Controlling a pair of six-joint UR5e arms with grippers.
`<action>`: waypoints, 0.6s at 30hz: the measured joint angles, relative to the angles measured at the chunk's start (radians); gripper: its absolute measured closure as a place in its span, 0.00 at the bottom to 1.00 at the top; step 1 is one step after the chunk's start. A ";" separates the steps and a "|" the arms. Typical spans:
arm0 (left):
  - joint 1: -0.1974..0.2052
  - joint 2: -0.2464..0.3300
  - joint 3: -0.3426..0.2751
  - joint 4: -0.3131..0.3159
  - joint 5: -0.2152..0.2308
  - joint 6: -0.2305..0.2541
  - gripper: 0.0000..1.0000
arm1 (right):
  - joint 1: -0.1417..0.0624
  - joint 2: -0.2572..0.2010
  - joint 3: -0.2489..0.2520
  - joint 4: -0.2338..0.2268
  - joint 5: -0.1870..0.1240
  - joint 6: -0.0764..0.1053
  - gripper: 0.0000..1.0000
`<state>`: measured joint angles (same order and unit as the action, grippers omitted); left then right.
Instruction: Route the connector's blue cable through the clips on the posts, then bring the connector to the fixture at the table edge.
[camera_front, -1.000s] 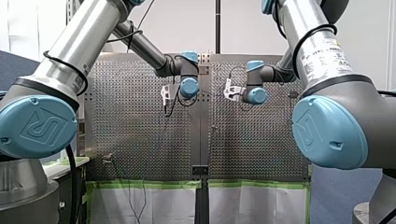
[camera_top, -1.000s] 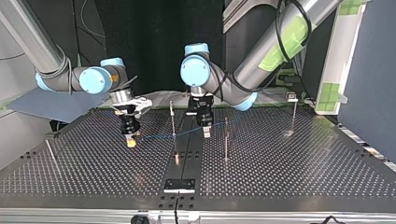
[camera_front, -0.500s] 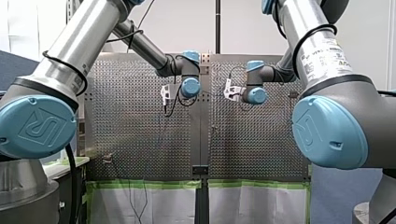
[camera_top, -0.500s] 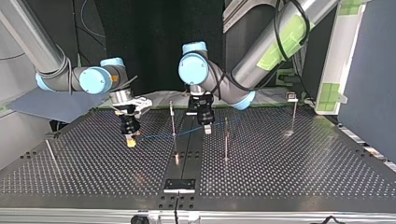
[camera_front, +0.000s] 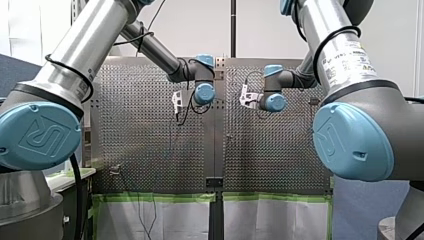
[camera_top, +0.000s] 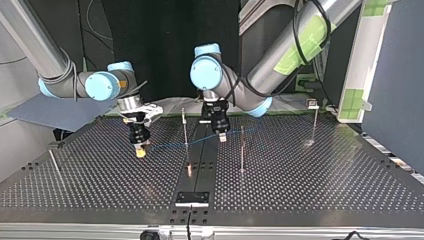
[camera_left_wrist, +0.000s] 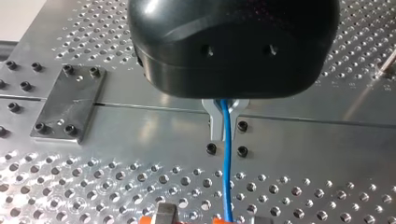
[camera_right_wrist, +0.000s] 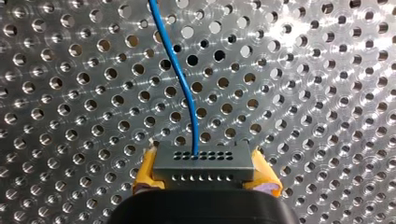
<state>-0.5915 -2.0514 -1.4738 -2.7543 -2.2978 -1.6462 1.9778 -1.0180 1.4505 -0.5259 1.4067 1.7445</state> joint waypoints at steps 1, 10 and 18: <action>-0.001 0.000 -0.001 0.000 0.000 -0.001 1.00 | 0.000 0.000 0.000 0.001 0.000 0.000 1.00; -0.018 -0.001 -0.027 0.030 0.004 -0.003 1.00 | 0.000 0.000 0.022 0.049 0.026 -0.027 1.00; -0.035 -0.020 -0.053 0.055 0.004 -0.004 1.00 | 0.003 0.000 0.078 0.095 0.037 -0.043 1.00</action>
<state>-0.6267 -2.0718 -1.5271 -2.6990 -2.2941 -1.6500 1.9809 -1.0182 1.5290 -0.4305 1.4434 1.7017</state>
